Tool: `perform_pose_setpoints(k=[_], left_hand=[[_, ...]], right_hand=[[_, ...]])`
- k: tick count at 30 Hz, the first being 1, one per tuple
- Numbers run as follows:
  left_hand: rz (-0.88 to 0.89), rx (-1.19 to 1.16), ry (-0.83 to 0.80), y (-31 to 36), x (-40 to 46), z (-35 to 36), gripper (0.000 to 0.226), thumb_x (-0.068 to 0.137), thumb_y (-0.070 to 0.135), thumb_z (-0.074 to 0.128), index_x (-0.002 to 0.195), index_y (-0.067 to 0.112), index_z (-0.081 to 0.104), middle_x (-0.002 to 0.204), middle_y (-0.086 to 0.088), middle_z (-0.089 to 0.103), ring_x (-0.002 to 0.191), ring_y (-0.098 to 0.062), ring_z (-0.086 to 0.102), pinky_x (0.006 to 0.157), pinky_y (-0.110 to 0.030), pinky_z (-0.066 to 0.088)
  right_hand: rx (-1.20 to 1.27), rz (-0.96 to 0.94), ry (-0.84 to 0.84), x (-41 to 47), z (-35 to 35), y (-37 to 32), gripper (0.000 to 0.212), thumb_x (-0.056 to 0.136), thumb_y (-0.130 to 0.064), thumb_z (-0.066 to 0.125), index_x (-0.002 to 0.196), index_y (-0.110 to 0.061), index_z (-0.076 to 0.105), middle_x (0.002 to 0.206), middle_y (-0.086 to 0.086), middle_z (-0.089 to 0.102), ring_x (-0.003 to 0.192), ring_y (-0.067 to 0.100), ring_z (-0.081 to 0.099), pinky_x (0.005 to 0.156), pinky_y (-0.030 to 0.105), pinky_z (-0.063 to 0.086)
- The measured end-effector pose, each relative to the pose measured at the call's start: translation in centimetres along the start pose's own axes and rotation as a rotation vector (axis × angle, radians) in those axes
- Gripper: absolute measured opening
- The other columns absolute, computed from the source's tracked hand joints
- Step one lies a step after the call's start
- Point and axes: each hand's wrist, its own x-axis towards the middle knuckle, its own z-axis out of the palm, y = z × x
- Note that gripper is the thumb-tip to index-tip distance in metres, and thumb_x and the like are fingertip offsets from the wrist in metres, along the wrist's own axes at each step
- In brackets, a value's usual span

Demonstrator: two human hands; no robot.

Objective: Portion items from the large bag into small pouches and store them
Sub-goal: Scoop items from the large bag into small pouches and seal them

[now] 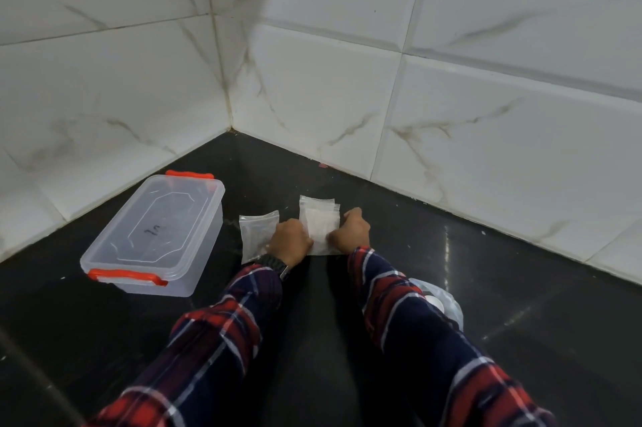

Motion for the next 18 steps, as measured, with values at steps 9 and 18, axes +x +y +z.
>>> perform_pose_setpoints(k=[9,18], left_hand=[[0.012,-0.430,0.047,0.5,-3.5,-2.0,0.022,0.083,0.007,0.062,0.102,0.017,0.058,0.078,-0.013,0.067,0.076,-0.025,0.064,0.076,-0.041,0.053],[0.118,-0.380,-0.015,1.2,-10.1,-4.3,0.013,0.094,0.011,0.053,0.093,0.016,0.065,0.079,-0.013,0.060,0.078,-0.023,0.060,0.069,-0.021,0.048]], right_hand=[[0.353,-0.001,-0.139,-1.4,-2.6,-0.1,0.016,0.077,-0.003,0.066,0.077,-0.015,0.055,0.086,0.007,0.060,0.072,0.019,0.057,0.063,0.034,0.052],[0.367,-0.327,-0.243,-7.2,-7.6,1.4,0.013,0.085,-0.013,0.068,0.096,-0.019,0.062,0.072,-0.002,0.064,0.059,0.003,0.060,0.060,0.022,0.050]])
